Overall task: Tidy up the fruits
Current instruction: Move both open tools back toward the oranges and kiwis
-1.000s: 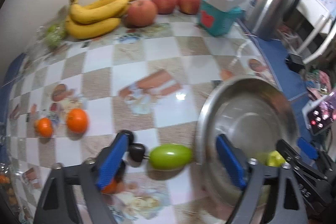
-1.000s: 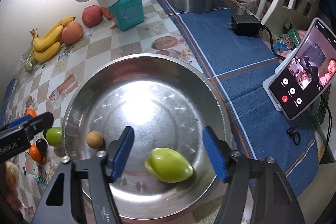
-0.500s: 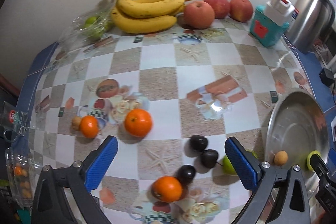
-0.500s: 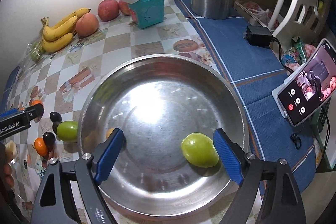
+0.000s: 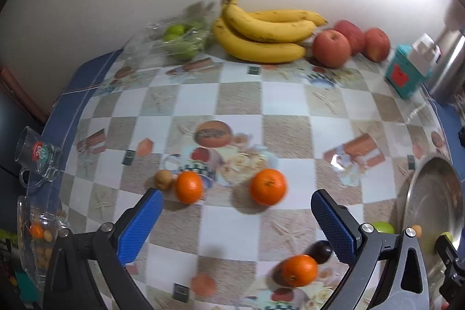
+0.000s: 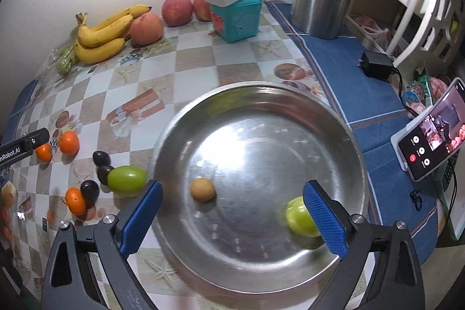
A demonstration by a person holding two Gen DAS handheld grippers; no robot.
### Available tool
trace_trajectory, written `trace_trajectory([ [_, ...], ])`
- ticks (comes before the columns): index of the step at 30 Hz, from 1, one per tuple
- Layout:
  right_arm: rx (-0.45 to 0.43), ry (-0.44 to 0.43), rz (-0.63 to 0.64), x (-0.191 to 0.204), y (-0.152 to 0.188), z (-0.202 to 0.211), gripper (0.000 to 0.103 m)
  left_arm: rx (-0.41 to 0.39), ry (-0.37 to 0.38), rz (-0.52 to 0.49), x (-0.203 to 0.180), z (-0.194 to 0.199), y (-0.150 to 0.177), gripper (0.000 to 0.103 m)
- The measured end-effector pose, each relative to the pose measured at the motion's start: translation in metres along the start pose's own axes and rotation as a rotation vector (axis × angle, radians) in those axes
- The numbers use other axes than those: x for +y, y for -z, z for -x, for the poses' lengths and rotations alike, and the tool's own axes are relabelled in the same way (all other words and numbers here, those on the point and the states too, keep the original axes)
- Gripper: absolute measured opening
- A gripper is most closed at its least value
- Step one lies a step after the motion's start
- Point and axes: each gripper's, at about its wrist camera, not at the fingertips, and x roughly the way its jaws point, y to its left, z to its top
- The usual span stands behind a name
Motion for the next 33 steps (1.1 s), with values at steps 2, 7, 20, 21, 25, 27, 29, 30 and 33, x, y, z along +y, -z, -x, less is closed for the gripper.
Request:
trace_trajectory([
  [2, 0.001, -0.007, 0.009, 0.008, -0.001, 0.000, 0.097, -0.003, 0.008, 0.029, 0.015, -0.001, -0.001, 0.103],
  [7, -0.008, -0.028, 0.032, 0.028, -0.004, 0.001, 0.097, 0.006, 0.010, 0.106, 0.047, -0.009, -0.001, 0.103],
  [20, -0.025, -0.162, 0.118, 0.099, -0.021, 0.004, 0.097, 0.027, -0.015, 0.274, 0.120, -0.027, 0.004, 0.103],
  [21, -0.023, -0.177, 0.125, 0.105, -0.023, 0.004, 0.097, 0.030, -0.011, 0.287, 0.124, -0.028, 0.005, 0.103],
  [25, -0.018, -0.229, 0.151, 0.129, -0.031, 0.005, 0.097, 0.035, -0.008, 0.344, 0.140, -0.033, 0.006, 0.103],
  [27, -0.016, -0.239, 0.169, 0.142, -0.034, 0.004, 0.097, 0.037, -0.022, 0.346, 0.145, -0.034, 0.006, 0.103],
  [29, -0.012, -0.253, 0.187, 0.152, -0.035, 0.002, 0.097, 0.039, -0.026, 0.346, 0.149, -0.036, 0.006, 0.103],
  [30, -0.008, -0.259, 0.195, 0.157, -0.036, 0.000, 0.097, 0.041, -0.023, 0.349, 0.150, -0.038, 0.006, 0.103],
  [33, 0.014, -0.283, 0.225, 0.174, -0.037, -0.008, 0.097, 0.048, -0.004, 0.360, 0.152, -0.043, 0.005, 0.103],
])
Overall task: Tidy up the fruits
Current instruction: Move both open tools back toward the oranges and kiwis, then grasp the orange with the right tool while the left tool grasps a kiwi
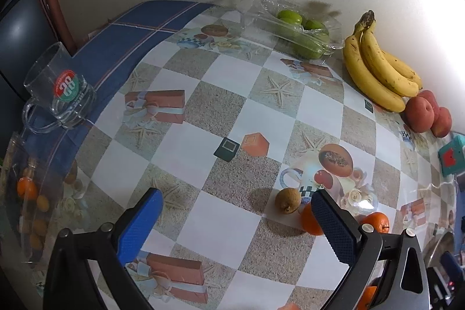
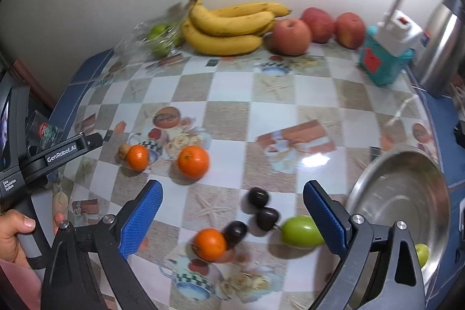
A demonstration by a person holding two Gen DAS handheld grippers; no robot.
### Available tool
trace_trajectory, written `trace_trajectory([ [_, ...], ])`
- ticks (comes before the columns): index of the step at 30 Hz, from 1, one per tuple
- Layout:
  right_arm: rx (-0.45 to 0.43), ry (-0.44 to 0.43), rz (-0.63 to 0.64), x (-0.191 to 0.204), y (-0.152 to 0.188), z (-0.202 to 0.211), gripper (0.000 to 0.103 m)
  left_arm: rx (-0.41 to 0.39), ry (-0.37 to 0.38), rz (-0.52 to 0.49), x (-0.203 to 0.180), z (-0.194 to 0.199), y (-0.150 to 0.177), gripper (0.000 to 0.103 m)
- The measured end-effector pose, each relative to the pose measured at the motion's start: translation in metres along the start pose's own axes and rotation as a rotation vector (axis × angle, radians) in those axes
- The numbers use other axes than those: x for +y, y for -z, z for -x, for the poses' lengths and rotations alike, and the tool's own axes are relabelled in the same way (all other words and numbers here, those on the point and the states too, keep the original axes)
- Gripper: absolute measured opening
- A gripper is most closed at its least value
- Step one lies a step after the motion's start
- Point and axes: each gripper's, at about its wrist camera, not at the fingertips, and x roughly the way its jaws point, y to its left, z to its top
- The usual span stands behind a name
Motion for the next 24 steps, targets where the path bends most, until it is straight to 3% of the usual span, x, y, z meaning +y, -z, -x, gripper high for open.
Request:
trace_trajectory([
  [14, 0.091, 0.009, 0.053, 0.027, -0.006, -0.053, 0.097, 0.044, 0.081, -0.024, -0.006, -0.023, -0.002, 0.103],
  [16, 0.100, 0.006, 0.055, 0.028, -0.006, -0.057, 0.087, 0.071, 0.097, -0.005, -0.006, -0.028, -0.002, 0.103],
  [21, 0.118, 0.011, 0.064, 0.030, -0.005, -0.072, 0.077, 0.101, 0.109, 0.008, -0.006, -0.039, 0.000, 0.101],
  [24, 0.125, 0.018, 0.071, 0.032, -0.005, -0.078, 0.073, 0.109, 0.124, 0.013, -0.006, -0.043, -0.001, 0.092],
])
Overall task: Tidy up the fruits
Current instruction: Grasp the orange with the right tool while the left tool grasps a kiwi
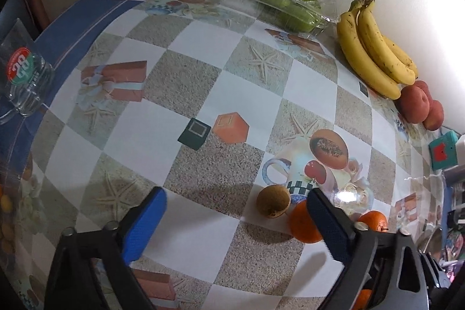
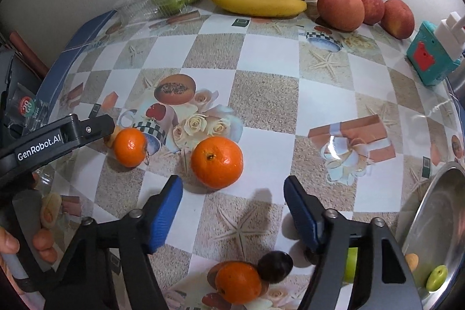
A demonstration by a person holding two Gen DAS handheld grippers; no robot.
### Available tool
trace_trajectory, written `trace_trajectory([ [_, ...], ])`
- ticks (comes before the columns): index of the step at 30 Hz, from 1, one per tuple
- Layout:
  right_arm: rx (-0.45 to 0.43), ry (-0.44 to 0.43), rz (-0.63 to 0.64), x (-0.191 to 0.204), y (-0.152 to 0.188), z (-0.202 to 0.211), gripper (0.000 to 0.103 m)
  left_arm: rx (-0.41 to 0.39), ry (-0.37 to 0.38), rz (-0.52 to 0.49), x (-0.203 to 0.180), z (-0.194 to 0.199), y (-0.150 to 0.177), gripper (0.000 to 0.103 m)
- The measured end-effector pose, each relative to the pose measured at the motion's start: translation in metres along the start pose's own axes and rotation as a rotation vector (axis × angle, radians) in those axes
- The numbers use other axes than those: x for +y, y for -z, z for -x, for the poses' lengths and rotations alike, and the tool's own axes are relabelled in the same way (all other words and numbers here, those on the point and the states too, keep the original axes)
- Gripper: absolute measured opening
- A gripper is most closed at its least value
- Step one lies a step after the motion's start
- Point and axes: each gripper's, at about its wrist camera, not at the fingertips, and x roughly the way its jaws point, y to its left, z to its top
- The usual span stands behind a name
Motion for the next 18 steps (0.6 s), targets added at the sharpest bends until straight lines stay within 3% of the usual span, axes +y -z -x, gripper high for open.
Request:
trace_trajectory([
  [5, 0.001, -0.002, 0.011, 0.006, -0.004, -0.007, 0.071, 0.011, 0.006, -0.005, 0.000, -0.004, -0.001, 0.076],
  [7, 0.000, 0.001, 0.019, 0.008, -0.006, -0.009, 0.065, 0.016, 0.018, -0.007, -0.002, -0.006, -0.001, 0.071],
  [11, -0.001, 0.004, 0.017, 0.010, -0.008, -0.012, 0.063, 0.023, 0.032, -0.017, -0.009, -0.007, -0.001, 0.053],
  [18, -0.009, 0.005, 0.014, 0.011, -0.007, -0.014, 0.047, 0.041, 0.045, -0.016, -0.013, -0.012, 0.000, 0.027],
])
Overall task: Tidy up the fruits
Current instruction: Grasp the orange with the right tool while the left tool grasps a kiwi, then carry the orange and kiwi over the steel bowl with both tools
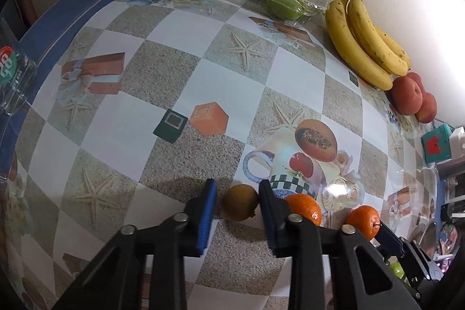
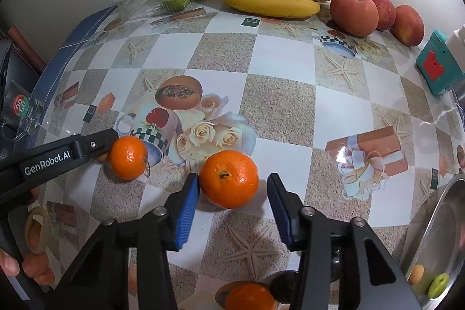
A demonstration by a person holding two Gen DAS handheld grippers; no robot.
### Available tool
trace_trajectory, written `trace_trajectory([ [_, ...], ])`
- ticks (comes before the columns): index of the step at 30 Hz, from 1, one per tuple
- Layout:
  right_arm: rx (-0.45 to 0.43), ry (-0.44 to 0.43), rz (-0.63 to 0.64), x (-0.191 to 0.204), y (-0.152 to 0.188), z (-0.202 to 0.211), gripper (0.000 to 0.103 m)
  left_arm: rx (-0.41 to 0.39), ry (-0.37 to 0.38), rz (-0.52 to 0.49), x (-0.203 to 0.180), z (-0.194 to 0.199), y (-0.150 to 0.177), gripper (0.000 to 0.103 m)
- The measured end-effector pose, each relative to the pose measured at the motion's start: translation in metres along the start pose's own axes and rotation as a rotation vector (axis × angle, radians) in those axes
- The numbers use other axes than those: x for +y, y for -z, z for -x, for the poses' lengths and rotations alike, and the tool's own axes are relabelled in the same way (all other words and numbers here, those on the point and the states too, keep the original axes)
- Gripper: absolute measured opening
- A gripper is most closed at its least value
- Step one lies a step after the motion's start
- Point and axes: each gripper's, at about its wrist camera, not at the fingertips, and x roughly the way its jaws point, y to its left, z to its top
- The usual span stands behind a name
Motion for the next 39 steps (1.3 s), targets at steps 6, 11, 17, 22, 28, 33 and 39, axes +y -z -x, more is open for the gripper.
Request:
trace_trajectory([
  [6, -0.015, 0.000, -0.015, 0.004, 0.000, -0.001, 0.042, 0.002, -0.013, 0.001, 0.001, 0.000, 0.000, 0.027],
  [11, -0.036, 0.005, -0.050, 0.004, 0.004, 0.003, 0.041, -0.004, -0.028, 0.004, 0.000, 0.003, 0.001, 0.027],
  [17, -0.069, 0.027, -0.086, 0.000, 0.009, 0.022, 0.041, -0.017, -0.043, -0.011, -0.008, 0.013, 0.002, 0.027],
  [22, -0.076, 0.024, -0.171, -0.014, 0.015, 0.041, 0.041, -0.045, -0.065, -0.033, -0.014, 0.026, 0.003, 0.027],
  [28, -0.092, 0.027, -0.244, -0.037, 0.030, 0.062, 0.041, -0.093, -0.092, -0.065, -0.025, 0.046, 0.004, 0.027],
  [33, -0.099, 0.041, -0.285, -0.057, 0.039, 0.072, 0.041, -0.122, -0.095, -0.092, -0.039, 0.058, 0.006, 0.027],
  [39, -0.114, 0.091, -0.332, -0.082, 0.045, 0.087, 0.041, -0.155, -0.095, -0.135, -0.062, 0.071, 0.010, 0.027],
])
